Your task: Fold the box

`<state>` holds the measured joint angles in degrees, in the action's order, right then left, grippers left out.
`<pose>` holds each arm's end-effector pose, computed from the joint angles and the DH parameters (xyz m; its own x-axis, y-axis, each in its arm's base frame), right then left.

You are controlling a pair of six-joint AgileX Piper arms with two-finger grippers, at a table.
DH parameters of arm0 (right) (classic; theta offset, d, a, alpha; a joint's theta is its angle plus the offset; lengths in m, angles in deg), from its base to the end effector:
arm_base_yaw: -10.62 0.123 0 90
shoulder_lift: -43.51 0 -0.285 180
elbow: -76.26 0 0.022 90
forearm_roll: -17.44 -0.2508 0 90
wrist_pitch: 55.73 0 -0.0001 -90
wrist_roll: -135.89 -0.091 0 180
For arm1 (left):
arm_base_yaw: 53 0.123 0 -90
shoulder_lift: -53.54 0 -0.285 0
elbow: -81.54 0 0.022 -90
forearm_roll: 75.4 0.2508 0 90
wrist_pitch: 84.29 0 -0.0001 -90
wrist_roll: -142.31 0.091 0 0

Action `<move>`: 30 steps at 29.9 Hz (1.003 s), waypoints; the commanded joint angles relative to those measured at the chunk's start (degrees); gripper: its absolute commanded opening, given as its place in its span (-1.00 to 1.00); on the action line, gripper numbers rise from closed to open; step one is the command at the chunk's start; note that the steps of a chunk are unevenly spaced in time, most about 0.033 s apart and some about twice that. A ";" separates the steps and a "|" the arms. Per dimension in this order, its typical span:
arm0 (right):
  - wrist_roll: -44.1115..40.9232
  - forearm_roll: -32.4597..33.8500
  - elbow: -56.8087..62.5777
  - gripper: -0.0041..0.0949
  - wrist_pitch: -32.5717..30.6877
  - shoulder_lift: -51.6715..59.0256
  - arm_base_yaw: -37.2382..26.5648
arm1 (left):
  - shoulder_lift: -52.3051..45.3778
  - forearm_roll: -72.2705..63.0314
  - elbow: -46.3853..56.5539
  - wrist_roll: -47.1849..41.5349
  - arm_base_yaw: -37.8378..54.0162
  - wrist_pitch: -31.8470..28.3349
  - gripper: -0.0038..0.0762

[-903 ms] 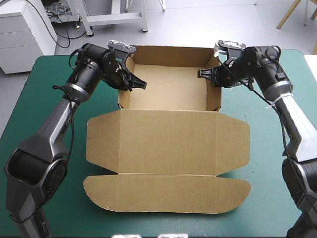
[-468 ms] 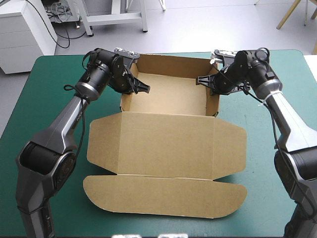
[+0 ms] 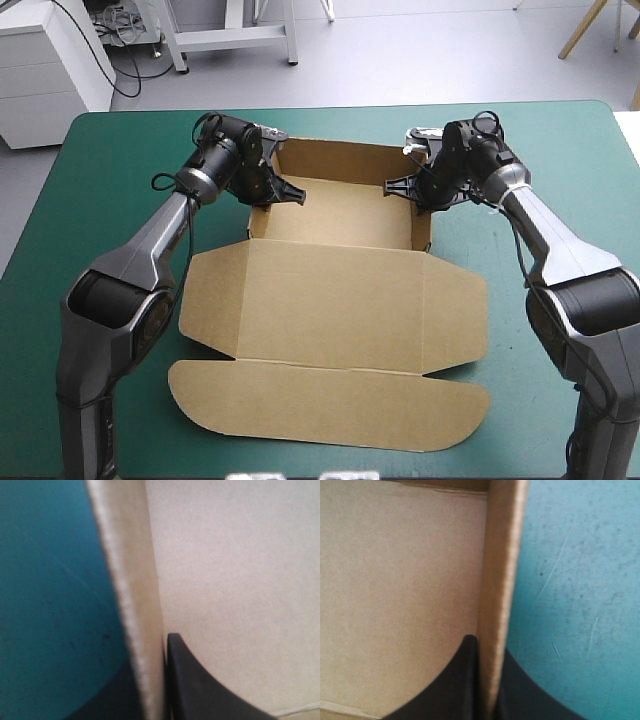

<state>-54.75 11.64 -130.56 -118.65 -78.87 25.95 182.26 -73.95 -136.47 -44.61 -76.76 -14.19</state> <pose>0.4200 0.1236 0.2770 -0.9403 -0.0204 -0.3397 -0.0814 0.9827 0.1662 0.4211 -0.1830 0.2783 -0.9032 0.2754 -0.3292 0.2964 0.9550 -0.0145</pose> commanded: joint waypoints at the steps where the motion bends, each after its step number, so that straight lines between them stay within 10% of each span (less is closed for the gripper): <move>1: 2.08 -1.47 -1.65 -0.93 2.96 2.88 0.50 | -2.52 -4.25 -1.47 2.62 0.44 -1.98 -0.93; 18: 2.83 -2.50 -1.65 -0.61 1.71 2.88 0.50 | -0.52 -5.88 -1.41 2.62 1.17 -1.02 -0.90; 27: 2.71 -2.28 -2.25 0.26 1.56 4.26 0.50 | -2.15 -5.16 -1.78 3.76 1.17 0.37 0.57; 30: 2.55 -1.68 -3.17 0.41 1.23 5.38 0.50 | -2.91 -5.04 -2.03 3.76 1.17 0.78 0.72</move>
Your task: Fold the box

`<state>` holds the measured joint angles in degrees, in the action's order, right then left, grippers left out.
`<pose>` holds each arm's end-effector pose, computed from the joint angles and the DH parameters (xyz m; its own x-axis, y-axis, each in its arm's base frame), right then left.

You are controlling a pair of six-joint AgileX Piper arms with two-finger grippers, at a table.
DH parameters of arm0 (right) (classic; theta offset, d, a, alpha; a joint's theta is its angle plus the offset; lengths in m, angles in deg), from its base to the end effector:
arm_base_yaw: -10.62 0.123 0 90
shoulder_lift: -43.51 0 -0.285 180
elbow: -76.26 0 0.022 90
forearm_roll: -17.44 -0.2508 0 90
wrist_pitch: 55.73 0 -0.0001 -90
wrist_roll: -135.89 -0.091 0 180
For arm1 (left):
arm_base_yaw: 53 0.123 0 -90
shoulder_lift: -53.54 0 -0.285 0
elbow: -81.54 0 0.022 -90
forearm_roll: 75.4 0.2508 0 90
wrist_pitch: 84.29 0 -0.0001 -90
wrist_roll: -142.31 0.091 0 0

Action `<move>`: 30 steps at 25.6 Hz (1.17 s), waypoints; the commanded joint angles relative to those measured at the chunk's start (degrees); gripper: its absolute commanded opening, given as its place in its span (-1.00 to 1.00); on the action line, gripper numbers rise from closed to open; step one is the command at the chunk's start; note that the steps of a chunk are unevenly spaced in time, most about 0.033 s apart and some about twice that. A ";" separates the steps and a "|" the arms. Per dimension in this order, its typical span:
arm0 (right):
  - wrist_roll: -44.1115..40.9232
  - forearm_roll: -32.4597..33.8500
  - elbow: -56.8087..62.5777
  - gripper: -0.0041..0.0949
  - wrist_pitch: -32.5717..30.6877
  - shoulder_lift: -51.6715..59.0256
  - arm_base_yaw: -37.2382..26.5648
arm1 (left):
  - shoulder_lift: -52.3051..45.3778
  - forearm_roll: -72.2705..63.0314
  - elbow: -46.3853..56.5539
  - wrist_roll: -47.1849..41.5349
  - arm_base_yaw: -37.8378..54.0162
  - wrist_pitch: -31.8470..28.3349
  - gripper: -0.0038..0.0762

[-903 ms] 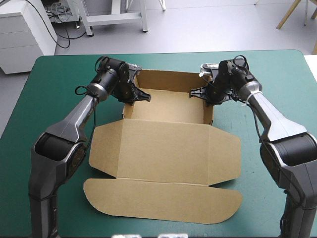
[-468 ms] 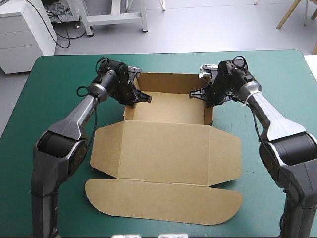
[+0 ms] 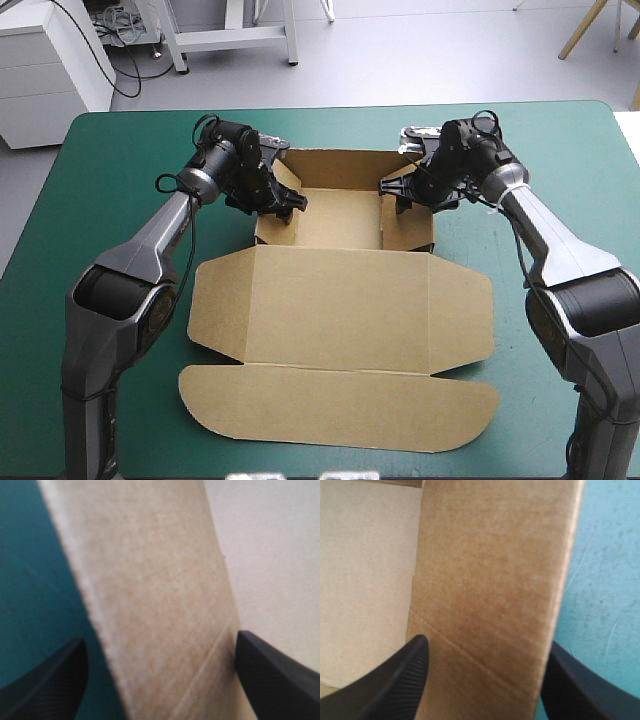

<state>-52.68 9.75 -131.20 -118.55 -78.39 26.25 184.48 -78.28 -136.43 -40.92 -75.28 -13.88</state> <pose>0.4184 0.1283 0.2842 -0.9325 -0.0448 -0.3583 -0.1194 0.9747 0.1889 0.4280 -0.1800 0.2601 -0.9128 0.2950 -0.2823 0.3253 0.9433 -0.0662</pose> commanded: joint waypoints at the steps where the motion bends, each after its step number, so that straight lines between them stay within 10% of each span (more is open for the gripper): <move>1: 0.47 0.51 -3.00 0.41 1.01 5.22 0.20 | -5.57 -0.71 -2.07 0.07 -0.30 0.55 0.71; 21: 0.47 8.25 -5.07 0.41 -6.13 21.36 0.10 | -31.66 5.40 -1.42 1.43 -0.30 3.30 0.51; 30: 0.90 7.05 -4.97 0.41 -6.13 21.02 0.10 | -62.27 8.55 22.50 3.22 -0.30 1.95 0.50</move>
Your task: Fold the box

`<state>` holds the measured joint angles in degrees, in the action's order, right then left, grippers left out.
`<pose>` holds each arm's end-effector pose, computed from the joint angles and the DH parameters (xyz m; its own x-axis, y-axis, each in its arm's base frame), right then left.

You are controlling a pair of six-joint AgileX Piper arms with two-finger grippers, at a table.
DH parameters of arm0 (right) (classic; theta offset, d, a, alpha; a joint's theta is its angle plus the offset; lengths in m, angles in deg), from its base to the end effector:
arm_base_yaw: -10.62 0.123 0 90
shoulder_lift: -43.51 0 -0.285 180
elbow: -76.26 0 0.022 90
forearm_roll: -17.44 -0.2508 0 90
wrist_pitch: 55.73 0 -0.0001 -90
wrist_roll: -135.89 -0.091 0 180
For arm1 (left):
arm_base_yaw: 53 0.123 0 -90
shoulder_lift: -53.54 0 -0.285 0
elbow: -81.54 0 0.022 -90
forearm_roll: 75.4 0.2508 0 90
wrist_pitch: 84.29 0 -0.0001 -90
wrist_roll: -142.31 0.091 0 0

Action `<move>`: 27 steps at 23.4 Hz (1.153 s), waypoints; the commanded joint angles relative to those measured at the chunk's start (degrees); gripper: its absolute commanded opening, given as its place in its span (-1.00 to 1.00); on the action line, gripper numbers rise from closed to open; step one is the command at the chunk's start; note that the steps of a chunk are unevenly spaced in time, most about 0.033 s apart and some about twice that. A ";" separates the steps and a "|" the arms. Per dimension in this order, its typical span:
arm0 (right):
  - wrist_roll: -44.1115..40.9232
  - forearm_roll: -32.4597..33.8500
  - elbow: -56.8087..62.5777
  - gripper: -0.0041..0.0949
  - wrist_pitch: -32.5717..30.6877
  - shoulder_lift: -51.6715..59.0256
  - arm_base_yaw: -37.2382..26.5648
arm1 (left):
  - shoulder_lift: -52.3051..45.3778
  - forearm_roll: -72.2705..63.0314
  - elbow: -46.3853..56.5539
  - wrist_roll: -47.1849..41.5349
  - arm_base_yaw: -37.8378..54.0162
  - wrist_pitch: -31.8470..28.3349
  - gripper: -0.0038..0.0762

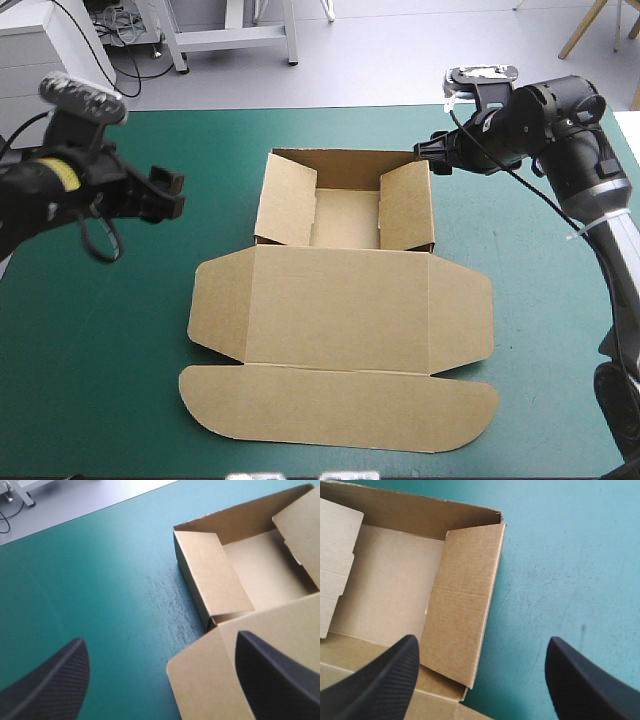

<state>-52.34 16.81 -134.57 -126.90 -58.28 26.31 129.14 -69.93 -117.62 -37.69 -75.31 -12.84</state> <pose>0.3308 0.0939 0.4327 -0.7923 -0.0702 -0.6060 -0.1621 0.9819 0.0982 0.1858 -0.0674 0.5004 -0.5574 0.2615 -0.7880 0.3291 0.9409 0.0794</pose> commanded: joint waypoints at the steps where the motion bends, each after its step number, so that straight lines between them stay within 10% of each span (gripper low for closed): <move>1: 0.56 -0.01 -1.60 0.41 2.44 -0.43 0.03 | -10.02 0.20 6.83 -0.36 -0.28 0.65 0.50; 20: 0.46 -3.38 -1.60 0.40 4.64 -18.22 0.03 | -30.01 3.43 28.83 -1.14 -0.28 2.57 0.50; 25: 0.59 -3.38 -1.71 -0.12 4.89 -19.94 0.03 | -30.01 3.43 28.83 -1.14 -0.28 2.49 0.50; 27: 3.73 -3.38 -1.71 -0.86 5.44 -20.09 0.03 | -30.01 3.33 28.83 -1.14 -0.28 2.49 0.50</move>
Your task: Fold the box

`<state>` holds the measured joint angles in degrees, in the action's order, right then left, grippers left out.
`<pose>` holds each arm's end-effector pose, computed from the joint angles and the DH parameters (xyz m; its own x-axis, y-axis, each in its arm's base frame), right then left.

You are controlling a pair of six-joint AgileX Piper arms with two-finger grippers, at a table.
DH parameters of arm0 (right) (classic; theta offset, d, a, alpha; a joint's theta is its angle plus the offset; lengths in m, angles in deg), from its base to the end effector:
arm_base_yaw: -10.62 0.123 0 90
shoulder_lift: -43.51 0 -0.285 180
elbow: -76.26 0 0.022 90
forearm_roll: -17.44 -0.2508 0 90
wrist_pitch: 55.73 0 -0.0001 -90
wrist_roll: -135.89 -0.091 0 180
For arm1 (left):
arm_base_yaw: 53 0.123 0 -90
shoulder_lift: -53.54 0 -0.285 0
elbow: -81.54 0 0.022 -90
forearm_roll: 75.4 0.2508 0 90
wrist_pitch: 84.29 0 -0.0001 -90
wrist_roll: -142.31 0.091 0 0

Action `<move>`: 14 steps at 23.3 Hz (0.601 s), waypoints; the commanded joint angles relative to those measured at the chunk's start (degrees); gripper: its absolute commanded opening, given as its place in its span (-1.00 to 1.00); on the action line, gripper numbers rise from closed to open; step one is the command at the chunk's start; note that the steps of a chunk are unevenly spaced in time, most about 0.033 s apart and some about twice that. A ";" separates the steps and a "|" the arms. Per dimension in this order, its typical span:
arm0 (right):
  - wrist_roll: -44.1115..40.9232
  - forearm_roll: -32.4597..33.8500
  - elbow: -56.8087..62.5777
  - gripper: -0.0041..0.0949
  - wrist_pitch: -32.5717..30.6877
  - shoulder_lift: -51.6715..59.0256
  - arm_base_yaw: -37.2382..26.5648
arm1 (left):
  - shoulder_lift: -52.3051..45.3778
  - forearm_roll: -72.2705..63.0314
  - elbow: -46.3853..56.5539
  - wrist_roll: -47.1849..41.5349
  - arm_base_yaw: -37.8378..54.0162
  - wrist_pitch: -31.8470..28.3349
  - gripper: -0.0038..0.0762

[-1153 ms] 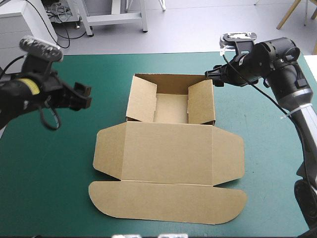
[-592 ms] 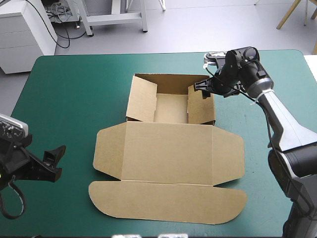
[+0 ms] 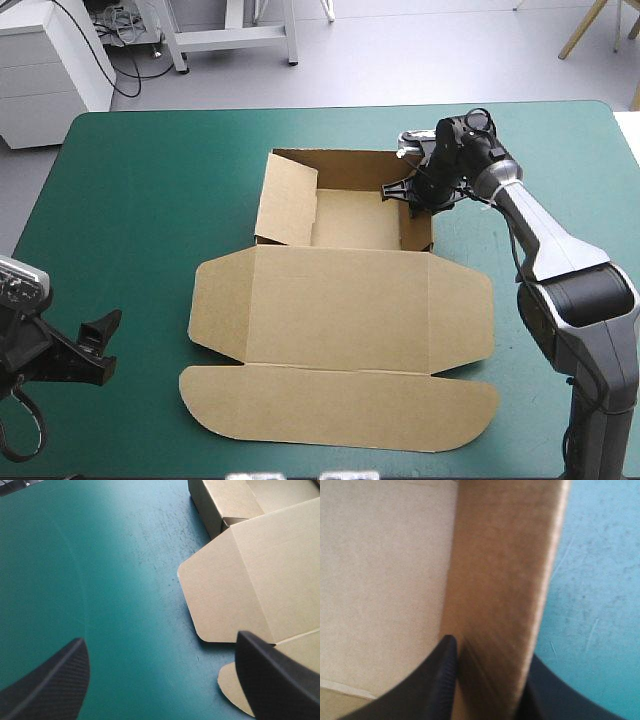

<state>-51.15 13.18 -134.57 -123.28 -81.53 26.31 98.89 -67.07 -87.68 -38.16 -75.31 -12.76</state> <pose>0.4255 0.1260 0.2736 -0.9474 -0.1099 -0.3005 -0.1494 0.9824 0.1118 0.0669 -0.0139 0.4289 -0.5520 0.2673 -0.7898 0.2964 0.9483 0.1138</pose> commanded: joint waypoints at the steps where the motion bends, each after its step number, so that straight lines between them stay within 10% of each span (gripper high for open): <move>1: 3.02 0.40 -1.71 -0.95 2.08 3.30 0.03 | 0.23 0.47 -1.11 -0.67 -0.28 2.25 0.50; 14: 8.49 10.21 -1.71 -0.96 -0.37 7.19 -15.13 | 0.23 0.58 -1.11 -0.57 -0.28 2.25 0.50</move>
<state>-44.99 20.17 -134.57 -123.86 -79.41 16.01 98.89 -67.07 -87.63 -38.16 -75.31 -12.76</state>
